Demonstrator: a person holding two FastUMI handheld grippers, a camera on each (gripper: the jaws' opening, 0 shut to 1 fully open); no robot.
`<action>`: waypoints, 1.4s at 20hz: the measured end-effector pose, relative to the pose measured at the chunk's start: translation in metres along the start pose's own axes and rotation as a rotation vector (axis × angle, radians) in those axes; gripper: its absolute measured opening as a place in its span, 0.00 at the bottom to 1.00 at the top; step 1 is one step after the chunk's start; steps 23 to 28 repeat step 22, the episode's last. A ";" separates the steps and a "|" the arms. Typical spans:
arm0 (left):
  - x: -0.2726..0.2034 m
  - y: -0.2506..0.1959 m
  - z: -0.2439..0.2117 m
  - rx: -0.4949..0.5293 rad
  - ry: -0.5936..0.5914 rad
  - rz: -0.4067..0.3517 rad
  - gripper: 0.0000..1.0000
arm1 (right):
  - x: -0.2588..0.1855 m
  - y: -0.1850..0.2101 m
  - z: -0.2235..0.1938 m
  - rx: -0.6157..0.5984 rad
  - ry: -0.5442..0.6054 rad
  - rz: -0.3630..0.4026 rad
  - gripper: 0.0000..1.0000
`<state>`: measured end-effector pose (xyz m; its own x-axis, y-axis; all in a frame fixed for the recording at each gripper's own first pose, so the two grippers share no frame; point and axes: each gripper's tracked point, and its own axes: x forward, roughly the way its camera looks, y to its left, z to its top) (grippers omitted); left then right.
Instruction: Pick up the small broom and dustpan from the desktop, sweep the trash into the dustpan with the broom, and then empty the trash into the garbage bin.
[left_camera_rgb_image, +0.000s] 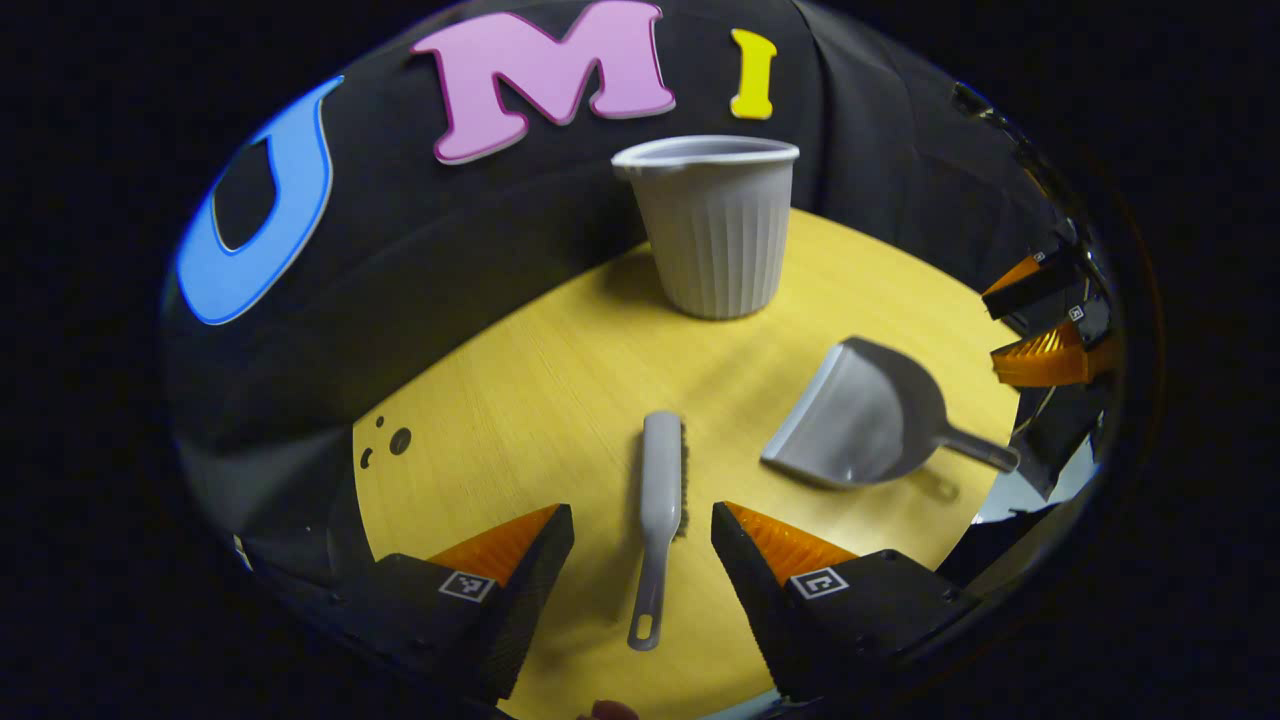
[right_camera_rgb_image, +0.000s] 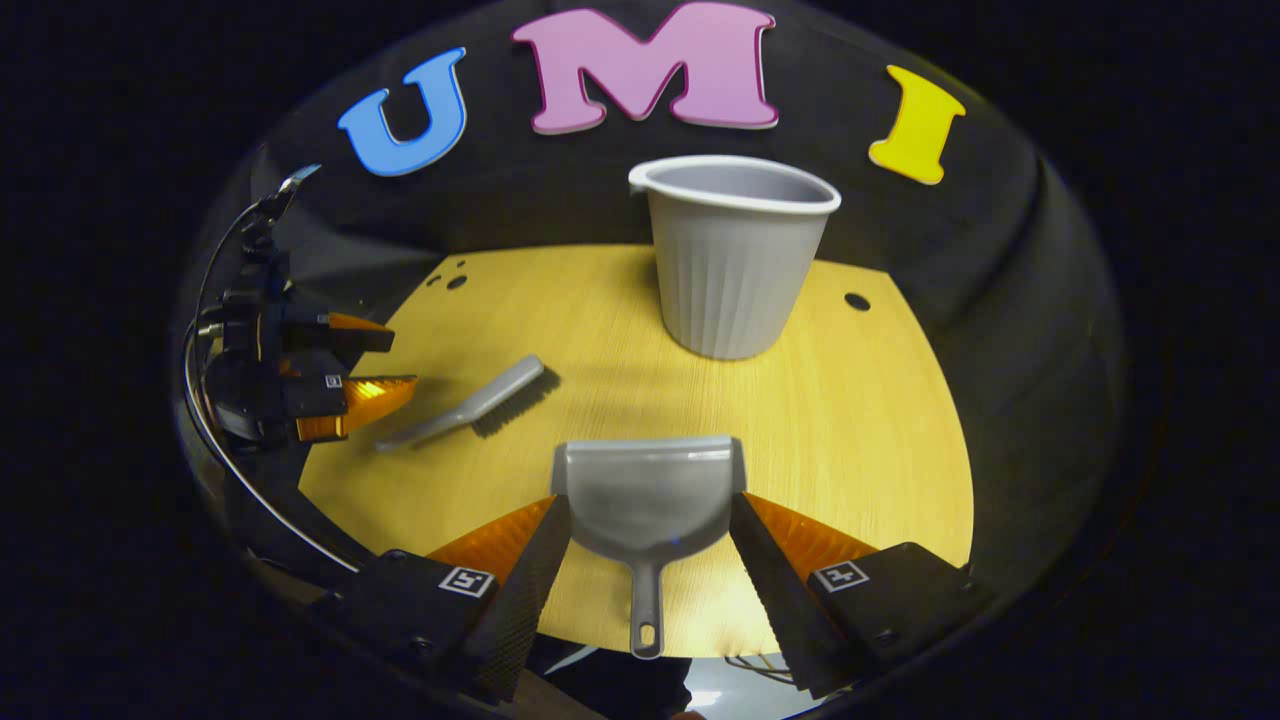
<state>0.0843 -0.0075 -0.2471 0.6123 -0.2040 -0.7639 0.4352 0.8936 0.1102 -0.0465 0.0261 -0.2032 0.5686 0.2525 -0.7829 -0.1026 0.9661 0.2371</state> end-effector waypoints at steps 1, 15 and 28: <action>-0.009 0.000 0.011 -0.029 -0.045 0.007 0.91 | -0.007 0.002 0.017 0.013 -0.059 0.001 0.99; -0.089 -0.003 0.104 -0.144 -0.432 0.079 0.94 | -0.064 0.025 0.108 0.047 -0.403 0.035 0.99; -0.103 -0.002 0.121 -0.161 -0.502 0.078 0.94 | -0.083 0.035 0.132 0.071 -0.487 0.078 0.99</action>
